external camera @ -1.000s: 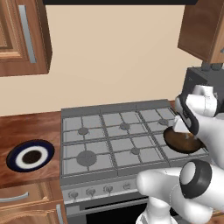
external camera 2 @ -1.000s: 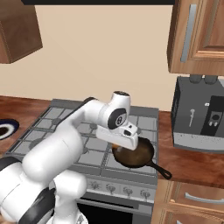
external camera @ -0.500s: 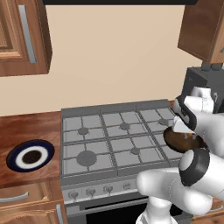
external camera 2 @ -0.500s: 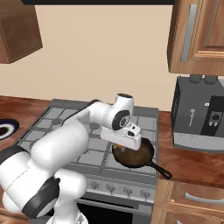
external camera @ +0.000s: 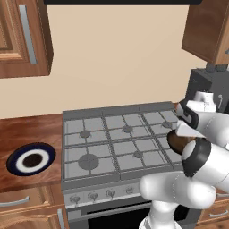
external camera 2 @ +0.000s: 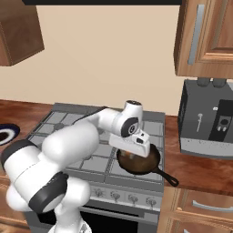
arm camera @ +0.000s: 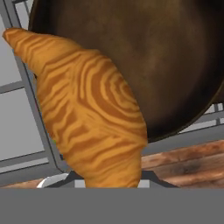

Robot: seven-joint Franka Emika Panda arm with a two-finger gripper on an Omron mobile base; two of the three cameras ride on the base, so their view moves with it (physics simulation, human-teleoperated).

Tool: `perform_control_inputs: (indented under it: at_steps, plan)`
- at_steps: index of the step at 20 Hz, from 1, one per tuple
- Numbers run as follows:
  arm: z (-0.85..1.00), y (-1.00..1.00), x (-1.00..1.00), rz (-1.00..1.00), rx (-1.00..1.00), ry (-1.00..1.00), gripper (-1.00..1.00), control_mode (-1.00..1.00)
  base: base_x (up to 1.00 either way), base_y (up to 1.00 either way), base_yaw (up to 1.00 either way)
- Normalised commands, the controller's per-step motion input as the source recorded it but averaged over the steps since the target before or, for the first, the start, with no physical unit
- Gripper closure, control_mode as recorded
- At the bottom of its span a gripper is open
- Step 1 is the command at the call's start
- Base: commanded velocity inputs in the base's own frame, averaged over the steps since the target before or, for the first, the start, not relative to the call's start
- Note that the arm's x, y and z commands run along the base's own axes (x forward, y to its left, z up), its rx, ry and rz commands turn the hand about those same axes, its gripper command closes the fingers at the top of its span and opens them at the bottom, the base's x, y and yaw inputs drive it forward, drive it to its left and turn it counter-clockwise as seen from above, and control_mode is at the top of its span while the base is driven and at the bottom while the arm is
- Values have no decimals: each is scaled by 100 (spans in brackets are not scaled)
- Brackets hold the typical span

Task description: Pick the croissant and place it on the pan. Then turn on the stove to warm the croissant.

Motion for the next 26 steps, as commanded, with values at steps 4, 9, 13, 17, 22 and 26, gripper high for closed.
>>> perform_control_inputs:
  at_steps: [4, 9, 13, 17, 22, 26]
  plan:
    - [-21, -10, 15, 0, 0, 0, 100, -100, 0, 0, 0]
    - [-20, -5, 10, 0, 0, 0, 100, -100, 0, 0, 0]
    - [-20, -3, 10, 0, 0, 0, 100, -100, 0, 0, 0]
    - [-21, 0, 9, 0, 0, 0, 100, -100, 0, 0, 0]
    - [-17, -4, 10, 0, 0, 0, 100, -100, 0, 0, 0]
    - [-15, -6, 12, 0, 0, 0, 100, -100, 0, 0, 0]
